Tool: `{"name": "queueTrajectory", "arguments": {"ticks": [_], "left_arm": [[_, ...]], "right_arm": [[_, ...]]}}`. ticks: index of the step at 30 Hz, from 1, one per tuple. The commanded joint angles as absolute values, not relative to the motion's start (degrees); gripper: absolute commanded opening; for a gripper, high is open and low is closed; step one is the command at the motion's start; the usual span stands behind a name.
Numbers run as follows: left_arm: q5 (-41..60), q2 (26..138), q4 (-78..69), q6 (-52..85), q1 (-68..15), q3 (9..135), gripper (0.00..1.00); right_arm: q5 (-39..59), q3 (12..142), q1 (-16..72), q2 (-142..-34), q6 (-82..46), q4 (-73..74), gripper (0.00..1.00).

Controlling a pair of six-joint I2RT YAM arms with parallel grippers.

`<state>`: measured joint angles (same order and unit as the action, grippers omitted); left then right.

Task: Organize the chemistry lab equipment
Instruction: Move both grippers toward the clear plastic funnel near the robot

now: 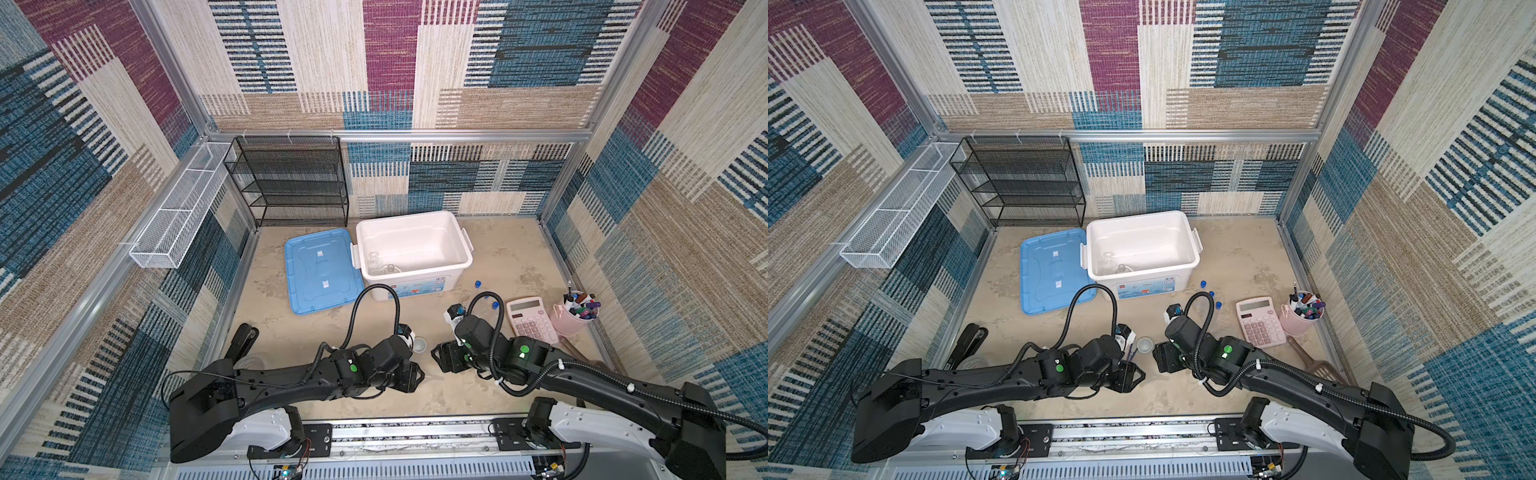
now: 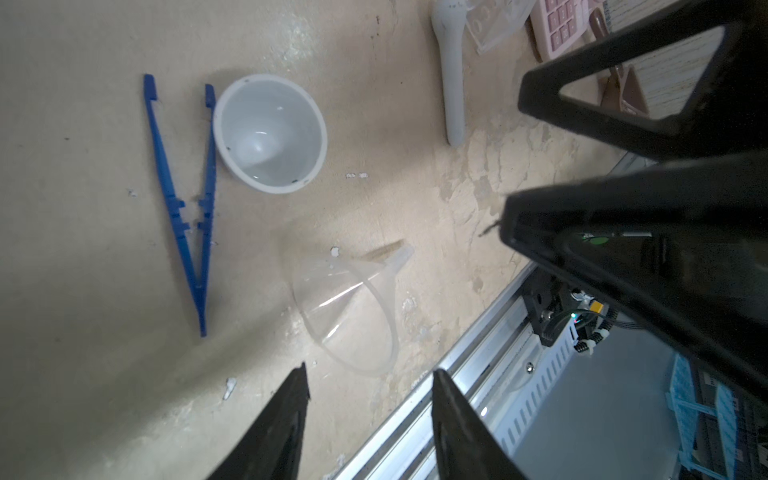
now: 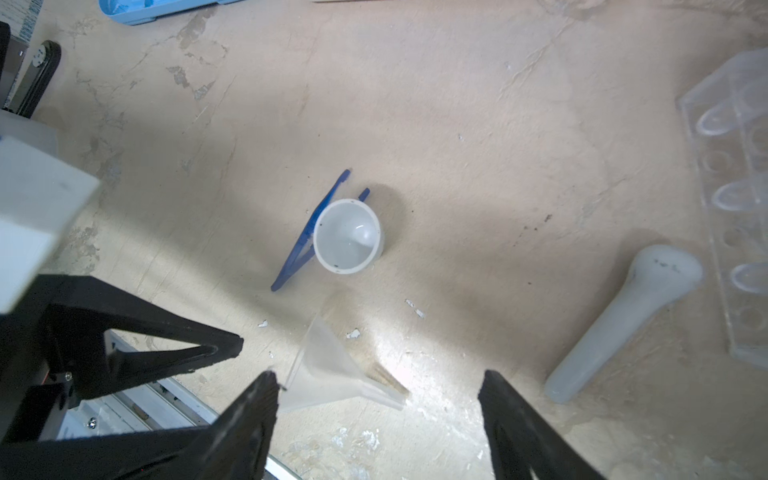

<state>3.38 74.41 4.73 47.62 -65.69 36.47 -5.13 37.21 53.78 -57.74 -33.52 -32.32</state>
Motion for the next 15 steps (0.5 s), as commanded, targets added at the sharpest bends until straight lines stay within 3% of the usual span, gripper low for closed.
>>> {"name": "queueTrajectory", "arguments": {"ticks": [1,9,15], "left_arm": [[5.5,76.4,-0.1,49.2,-65.7,36.6,0.50],[7.3,83.0,-1.2,49.6,-65.7,38.8,0.47],[7.6,85.3,-1.8,49.2,-65.7,40.2,0.38]], "right_arm": [[-5.7,37.0,53.2,-57.3,-33.4,-30.8,0.80],[-5.4,36.9,51.9,-56.6,-32.8,-31.1,0.80],[-5.2,36.7,51.5,-56.4,-32.7,-31.3,0.80]]}}
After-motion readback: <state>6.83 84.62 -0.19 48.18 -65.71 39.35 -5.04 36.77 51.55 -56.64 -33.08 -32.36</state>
